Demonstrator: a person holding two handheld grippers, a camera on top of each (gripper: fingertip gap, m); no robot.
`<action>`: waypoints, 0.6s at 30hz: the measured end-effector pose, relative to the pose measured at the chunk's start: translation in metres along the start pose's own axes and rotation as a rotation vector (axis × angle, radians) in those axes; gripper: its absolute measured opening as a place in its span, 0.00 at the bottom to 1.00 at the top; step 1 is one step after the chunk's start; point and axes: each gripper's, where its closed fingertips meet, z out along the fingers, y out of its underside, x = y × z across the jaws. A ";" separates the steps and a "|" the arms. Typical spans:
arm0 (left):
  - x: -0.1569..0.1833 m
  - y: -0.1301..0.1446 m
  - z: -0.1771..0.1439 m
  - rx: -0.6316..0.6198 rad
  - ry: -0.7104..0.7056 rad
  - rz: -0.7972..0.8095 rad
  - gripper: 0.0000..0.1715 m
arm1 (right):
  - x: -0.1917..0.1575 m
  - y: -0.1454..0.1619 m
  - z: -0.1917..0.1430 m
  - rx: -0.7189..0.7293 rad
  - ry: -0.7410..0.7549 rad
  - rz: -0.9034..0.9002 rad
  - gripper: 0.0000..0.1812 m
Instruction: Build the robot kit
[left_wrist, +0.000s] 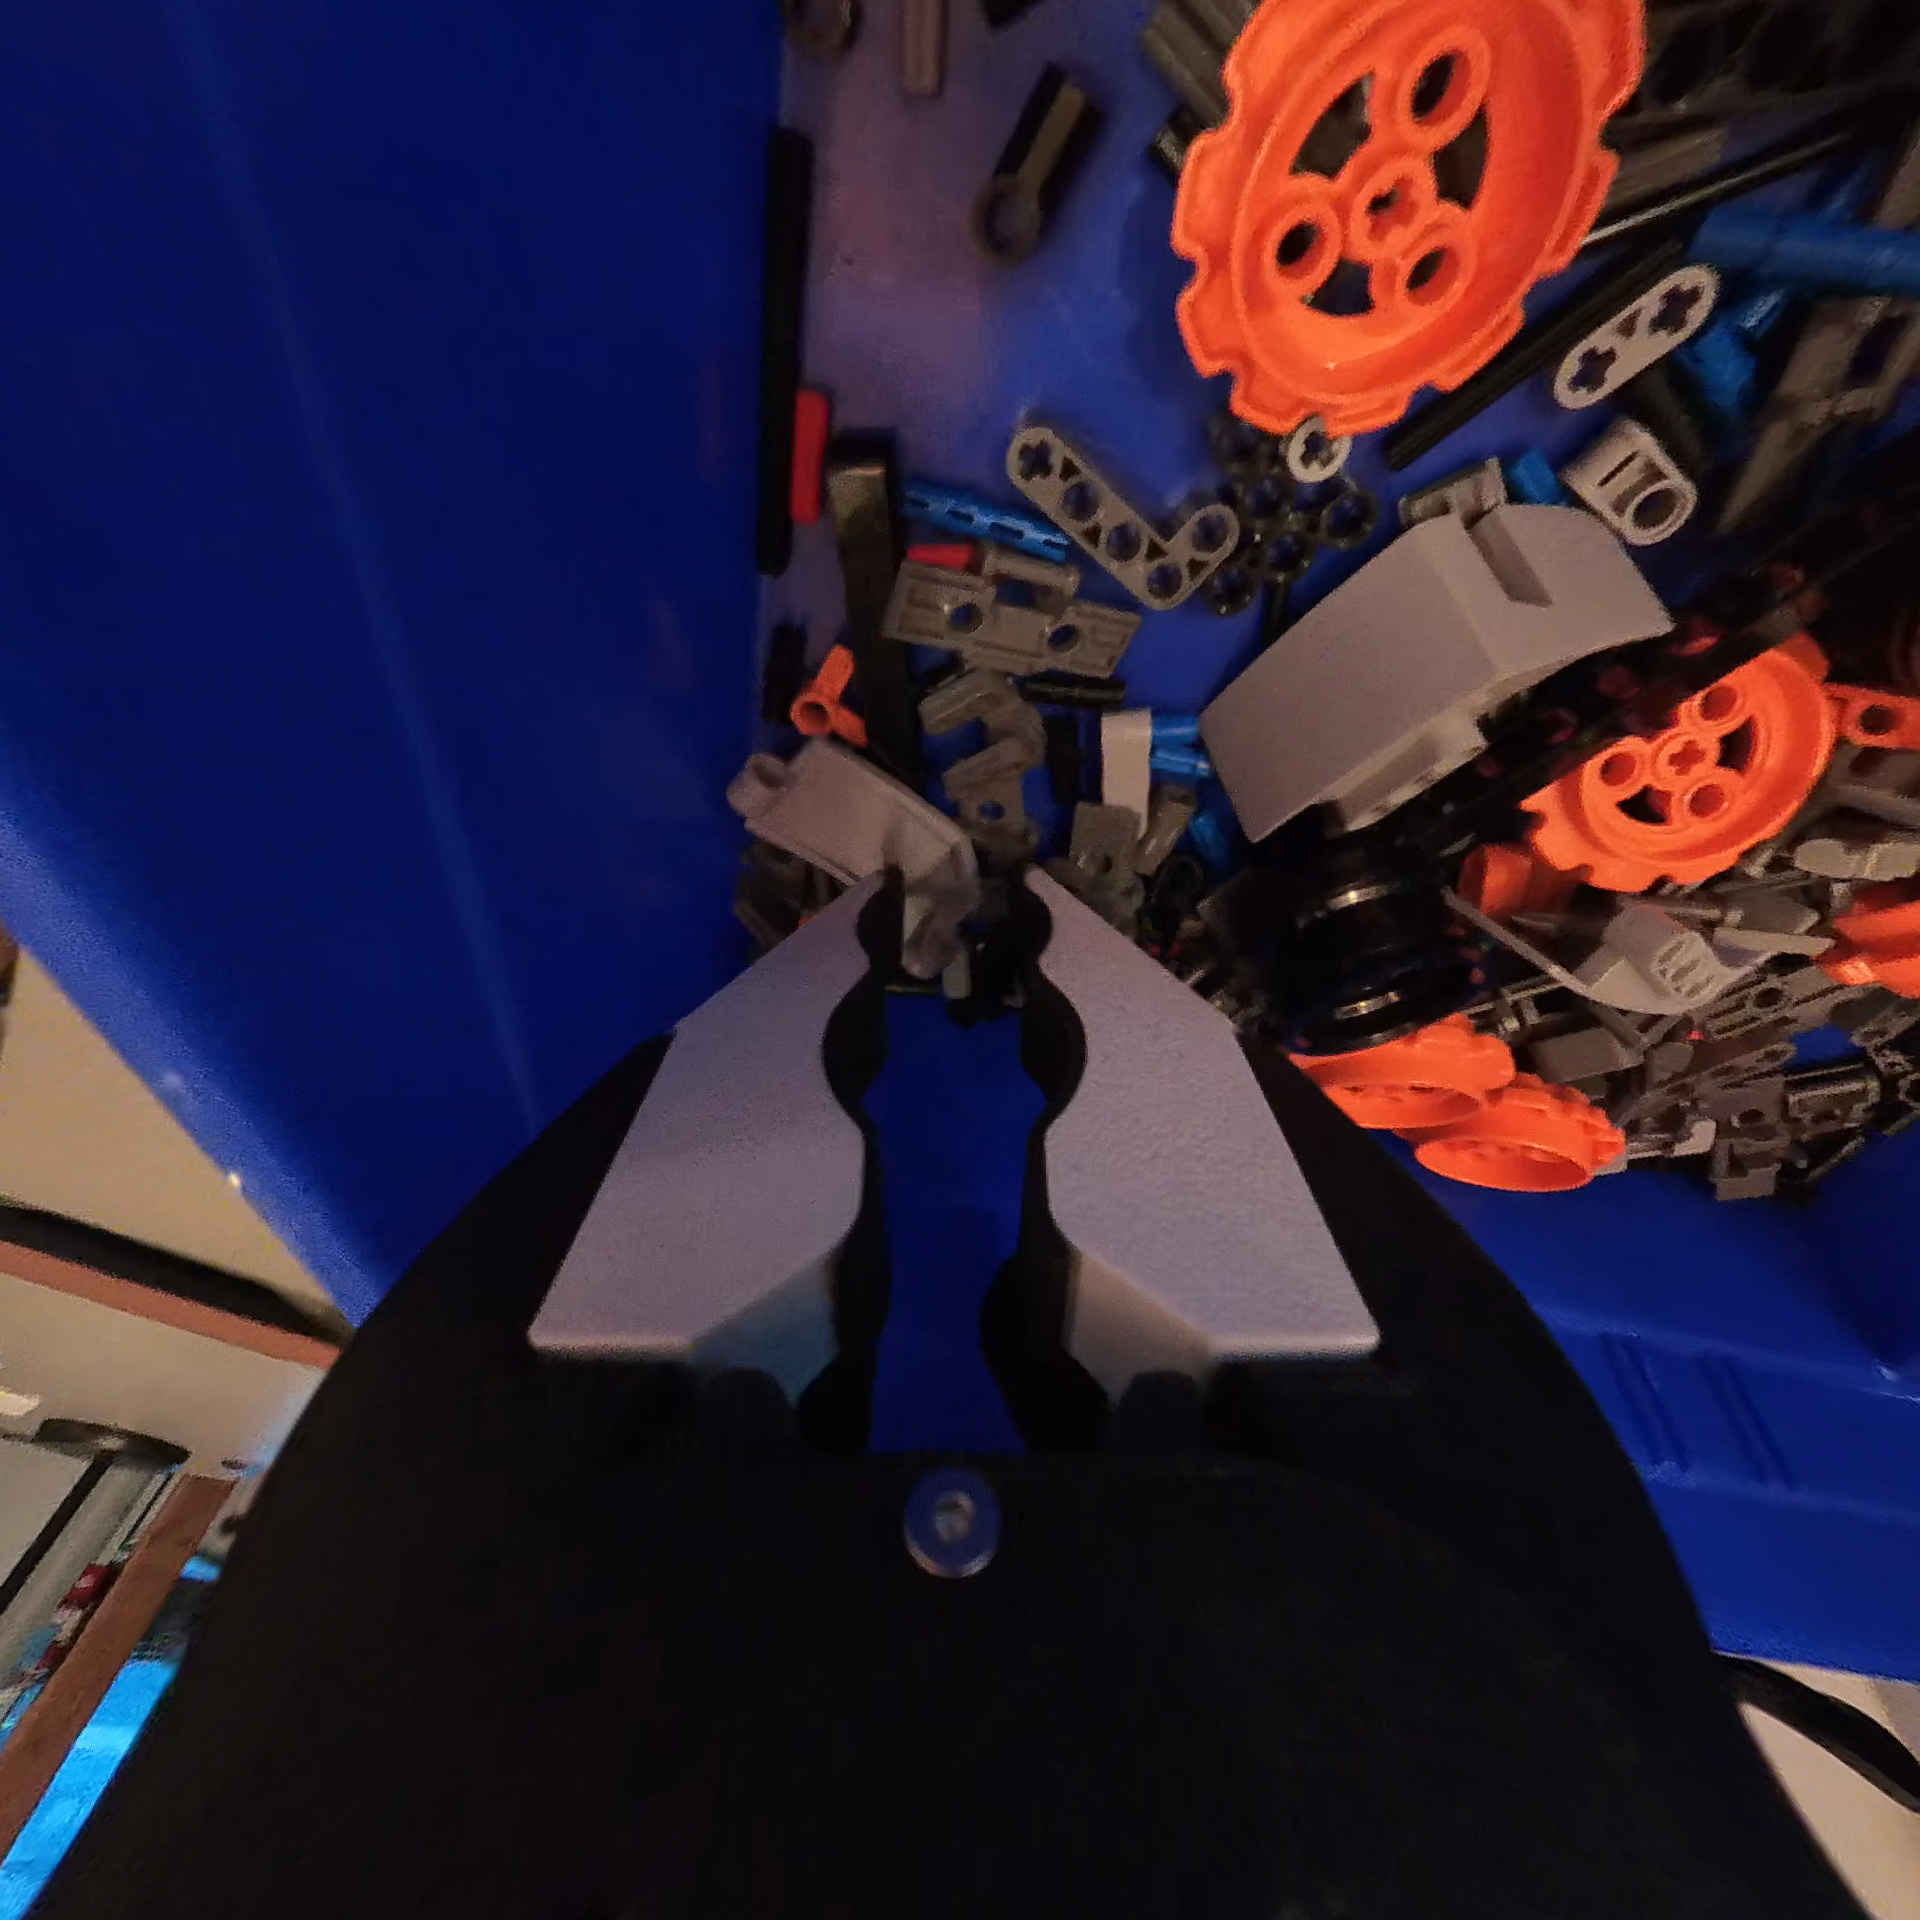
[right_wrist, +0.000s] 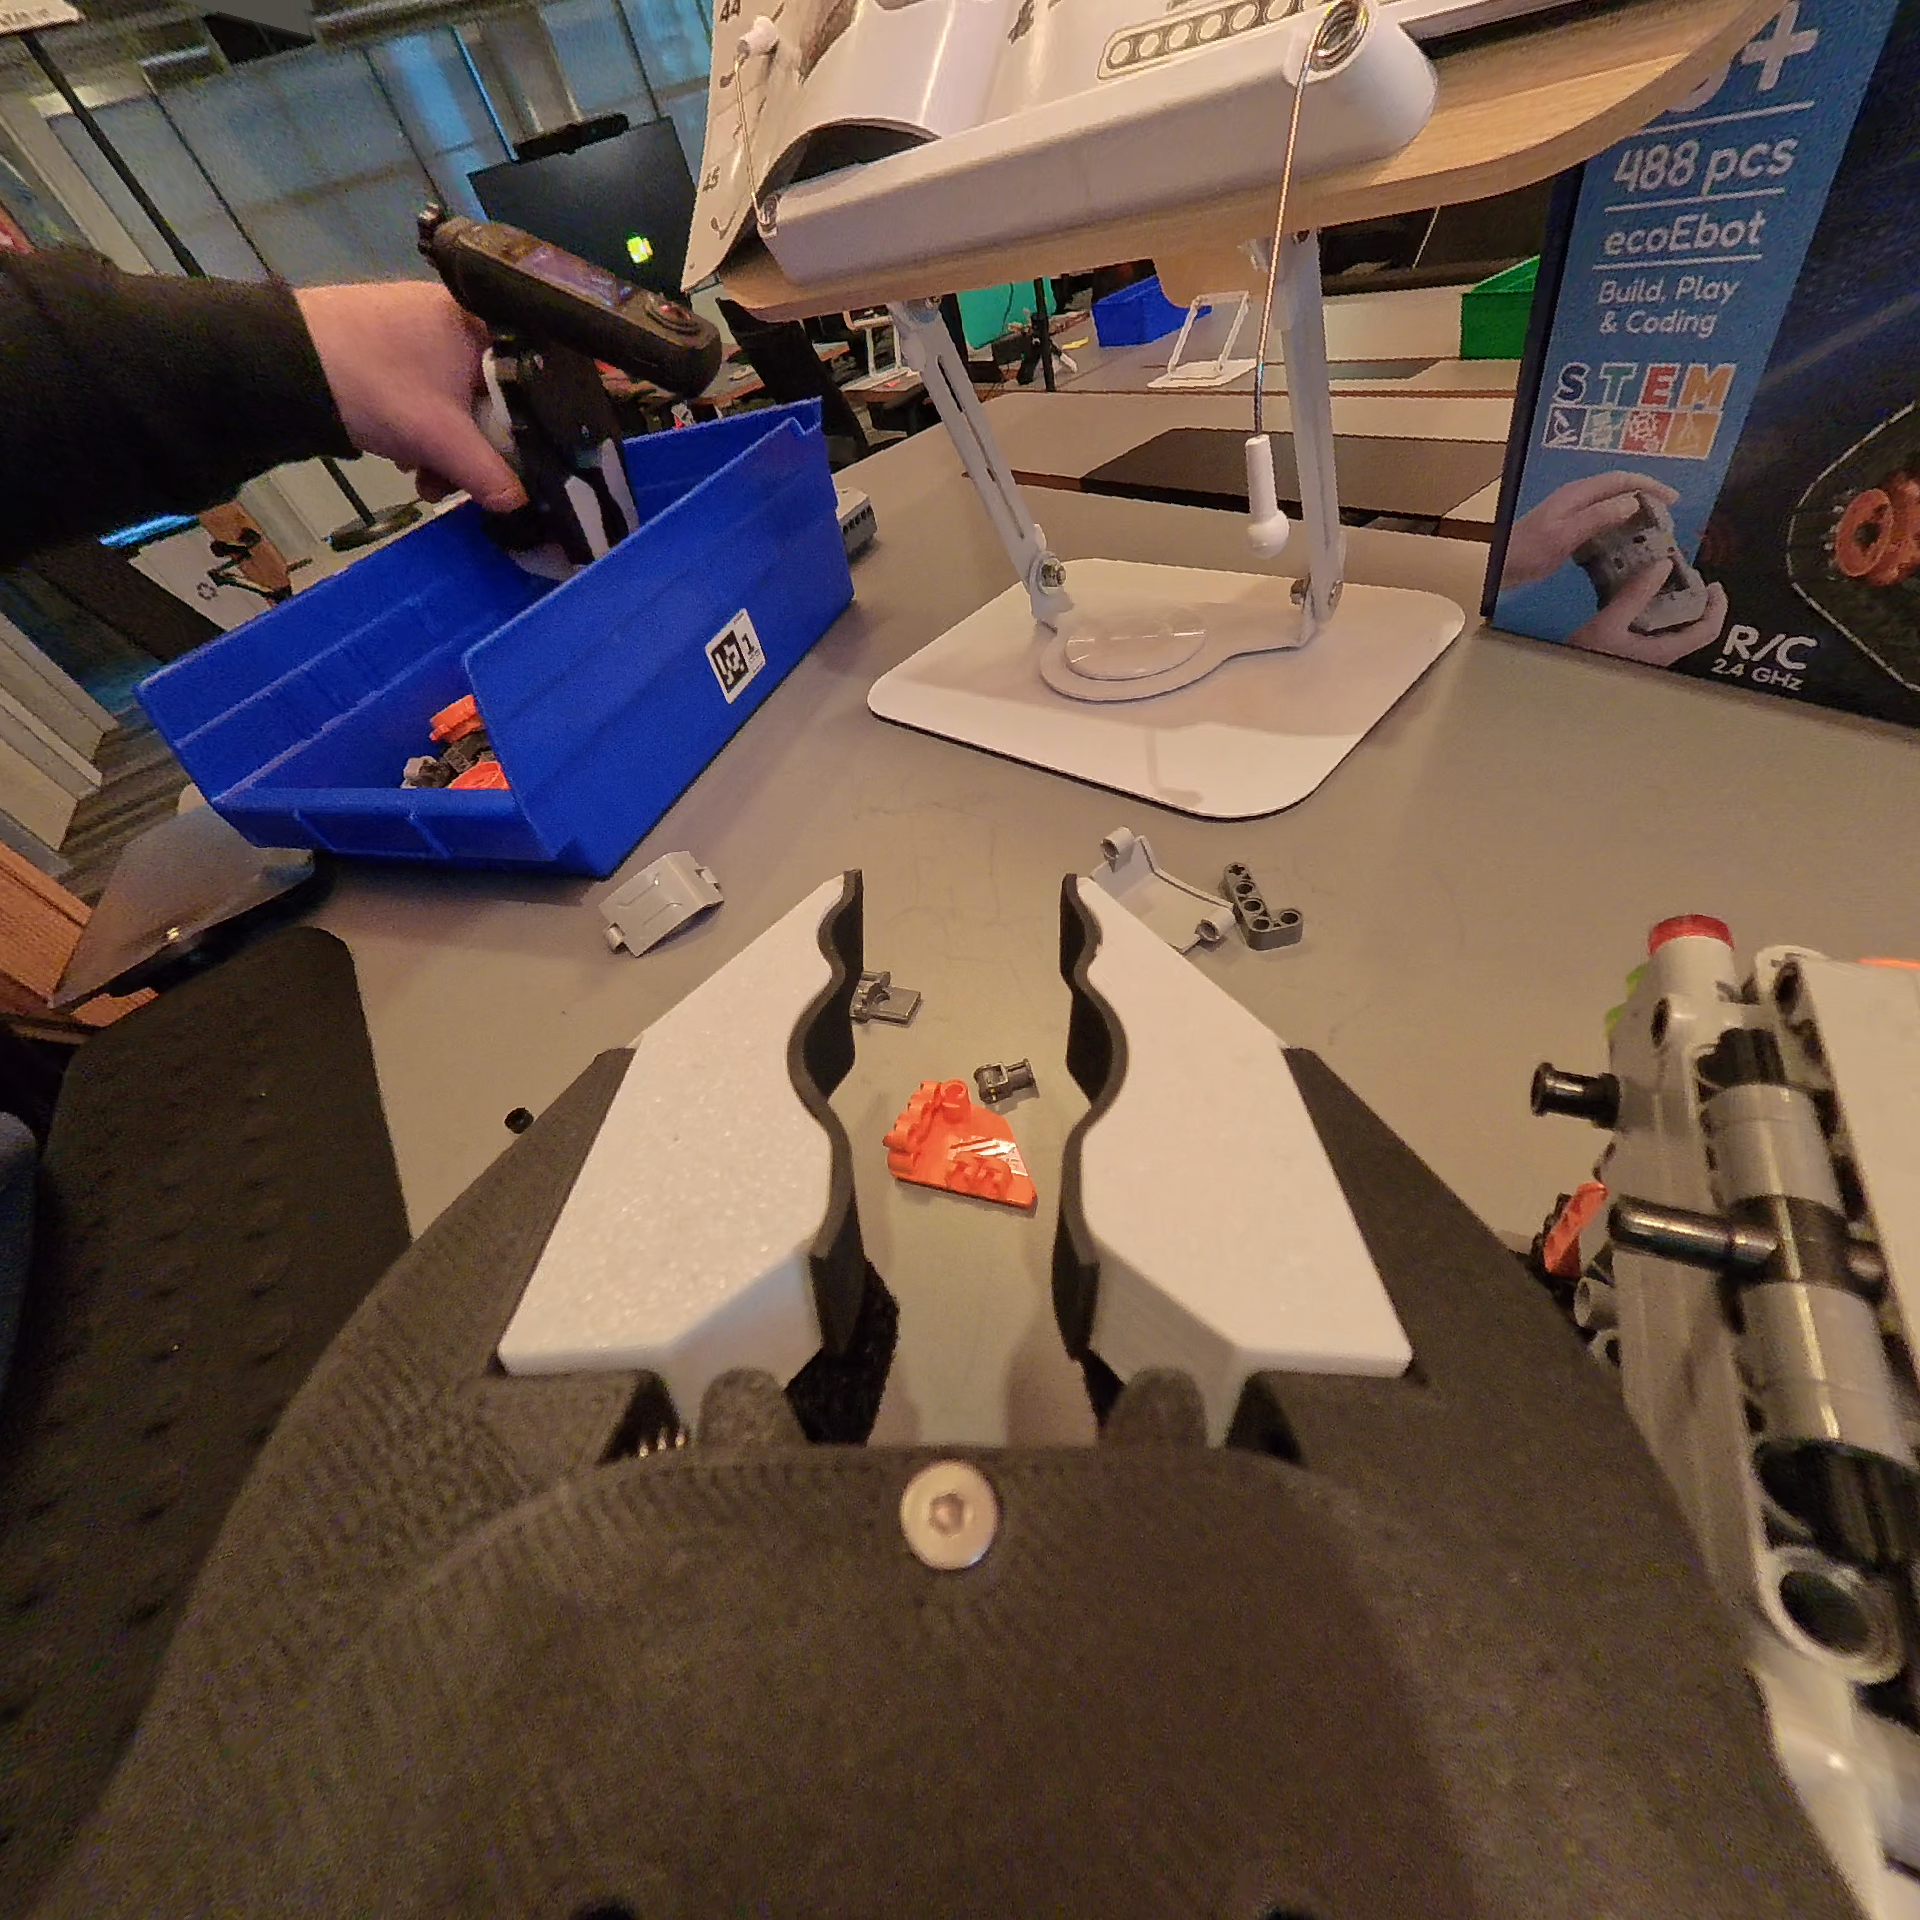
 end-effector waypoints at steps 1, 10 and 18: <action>0.002 -0.005 -0.001 0.027 0.021 -0.001 0.07 | 0.000 0.000 0.000 0.000 0.000 -0.001 0.19; 0.023 -0.060 -0.033 0.311 0.120 0.105 0.08 | -0.001 0.001 0.001 -0.003 -0.004 0.000 0.19; -0.014 -0.003 -0.036 0.130 0.027 0.077 0.07 | -0.003 0.000 0.001 -0.001 -0.016 -0.003 0.19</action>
